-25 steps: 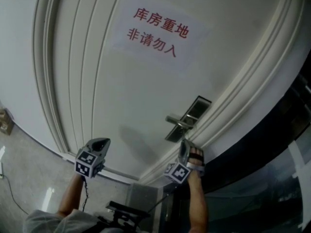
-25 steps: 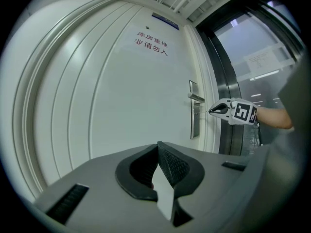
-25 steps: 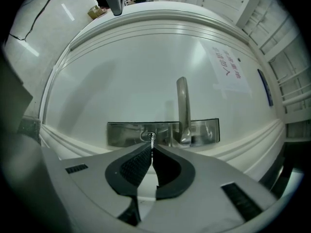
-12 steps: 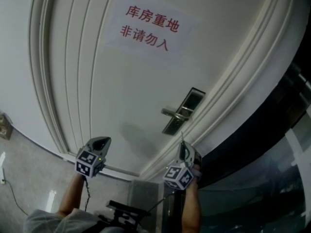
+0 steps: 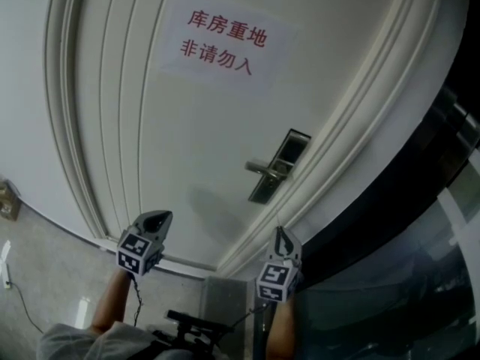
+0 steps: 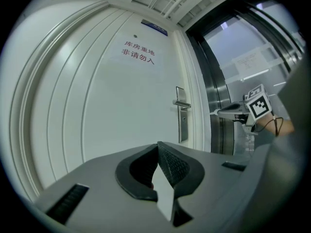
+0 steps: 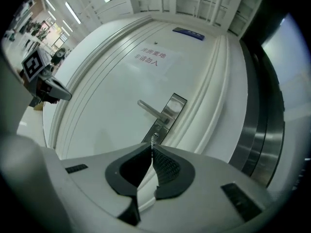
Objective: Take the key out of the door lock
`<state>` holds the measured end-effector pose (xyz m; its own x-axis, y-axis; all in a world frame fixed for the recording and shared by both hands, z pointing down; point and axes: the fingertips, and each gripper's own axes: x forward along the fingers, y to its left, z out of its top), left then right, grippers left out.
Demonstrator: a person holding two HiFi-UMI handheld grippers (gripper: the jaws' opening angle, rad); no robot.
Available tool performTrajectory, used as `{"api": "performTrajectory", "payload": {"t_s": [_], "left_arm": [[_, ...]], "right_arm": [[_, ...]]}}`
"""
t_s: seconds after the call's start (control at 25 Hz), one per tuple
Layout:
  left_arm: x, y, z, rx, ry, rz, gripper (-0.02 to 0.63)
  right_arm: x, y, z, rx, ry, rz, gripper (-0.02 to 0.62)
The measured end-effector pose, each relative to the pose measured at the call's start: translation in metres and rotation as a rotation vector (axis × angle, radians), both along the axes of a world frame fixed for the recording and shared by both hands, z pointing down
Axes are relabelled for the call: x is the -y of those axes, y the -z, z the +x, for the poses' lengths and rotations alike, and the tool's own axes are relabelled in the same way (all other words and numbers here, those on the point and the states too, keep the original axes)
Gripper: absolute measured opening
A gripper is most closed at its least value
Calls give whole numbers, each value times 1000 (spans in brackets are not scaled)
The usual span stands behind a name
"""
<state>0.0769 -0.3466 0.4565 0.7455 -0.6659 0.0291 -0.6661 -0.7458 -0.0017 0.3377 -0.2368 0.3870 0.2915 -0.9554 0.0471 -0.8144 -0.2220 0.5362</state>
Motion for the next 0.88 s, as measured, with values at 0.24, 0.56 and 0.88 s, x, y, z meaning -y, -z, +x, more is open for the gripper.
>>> {"api": "performTrajectory", "payload": {"t_s": [0.24,0.56,0.88], "left_arm": [[-5,3,2,8,5,12,5],[-10,3,4,15,14,15,5],[-12,6,10,7,13,20,5]], "right_arm": [[-14,-14,-5,147,24,8,20],[-31,-30,-5,310,33,31,20],[-38,-48,-7,383,47,50,20]]}}
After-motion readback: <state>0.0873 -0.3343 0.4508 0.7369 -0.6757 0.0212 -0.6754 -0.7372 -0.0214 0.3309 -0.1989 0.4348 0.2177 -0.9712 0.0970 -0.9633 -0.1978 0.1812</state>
